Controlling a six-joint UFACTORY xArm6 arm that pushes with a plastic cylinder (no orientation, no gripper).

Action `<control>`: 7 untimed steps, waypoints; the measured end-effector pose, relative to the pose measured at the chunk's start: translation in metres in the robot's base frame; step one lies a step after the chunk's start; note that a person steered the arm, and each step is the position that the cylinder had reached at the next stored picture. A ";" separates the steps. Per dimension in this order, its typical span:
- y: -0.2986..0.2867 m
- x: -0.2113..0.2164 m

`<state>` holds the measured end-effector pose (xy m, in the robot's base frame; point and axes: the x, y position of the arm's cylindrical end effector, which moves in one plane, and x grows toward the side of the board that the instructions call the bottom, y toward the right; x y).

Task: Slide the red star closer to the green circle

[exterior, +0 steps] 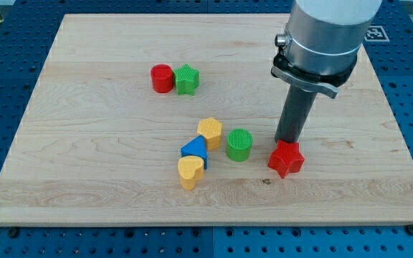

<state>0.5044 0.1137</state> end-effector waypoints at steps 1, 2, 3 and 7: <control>0.021 -0.018; 0.046 -0.013; 0.046 0.012; -0.009 0.001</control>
<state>0.5053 0.1052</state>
